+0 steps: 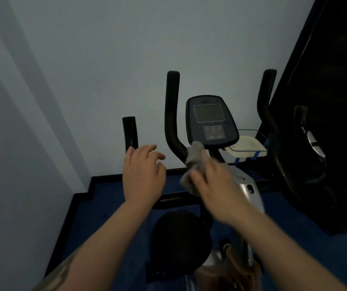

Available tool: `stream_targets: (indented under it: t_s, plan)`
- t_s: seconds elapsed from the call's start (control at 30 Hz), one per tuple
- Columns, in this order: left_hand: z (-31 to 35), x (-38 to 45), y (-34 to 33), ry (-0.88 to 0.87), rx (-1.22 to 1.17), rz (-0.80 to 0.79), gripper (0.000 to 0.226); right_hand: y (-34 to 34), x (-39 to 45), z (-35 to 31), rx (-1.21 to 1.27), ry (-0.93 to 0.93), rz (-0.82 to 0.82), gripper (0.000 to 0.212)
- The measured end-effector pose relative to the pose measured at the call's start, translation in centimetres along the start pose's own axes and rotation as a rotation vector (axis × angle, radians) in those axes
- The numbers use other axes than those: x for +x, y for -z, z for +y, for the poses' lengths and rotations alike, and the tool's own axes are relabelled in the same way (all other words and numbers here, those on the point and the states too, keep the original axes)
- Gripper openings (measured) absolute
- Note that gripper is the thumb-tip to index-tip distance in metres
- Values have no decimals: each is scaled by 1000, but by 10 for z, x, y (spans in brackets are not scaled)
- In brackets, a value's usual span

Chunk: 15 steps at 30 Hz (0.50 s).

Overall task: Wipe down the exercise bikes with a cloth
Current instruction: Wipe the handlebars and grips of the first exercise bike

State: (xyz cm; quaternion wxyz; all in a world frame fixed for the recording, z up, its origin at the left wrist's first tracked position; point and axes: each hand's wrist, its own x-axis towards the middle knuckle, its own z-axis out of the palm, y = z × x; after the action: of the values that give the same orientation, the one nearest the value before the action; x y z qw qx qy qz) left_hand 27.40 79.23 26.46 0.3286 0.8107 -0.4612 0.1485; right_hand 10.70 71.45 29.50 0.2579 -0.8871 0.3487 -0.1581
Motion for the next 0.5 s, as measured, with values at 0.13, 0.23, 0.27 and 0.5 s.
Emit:
stream_targets:
  t_s: [0.13, 0.23, 0.27, 0.5]
  plan:
    - [-1, -2, -3, 12, -28, 131, 15, -28, 28, 3, 197, 32, 60, 63]
    - [3, -5, 0, 24, 2, 114, 16, -22, 69, -11, 203, 19, 66, 53]
    - [4, -5, 1, 37, 5, 111, 17, -22, 72, -12, 207, 41, 65, 50]
    - [3, -4, 0, 55, 40, 105, 18, -39, 14, 15, -75, 102, 140, 69]
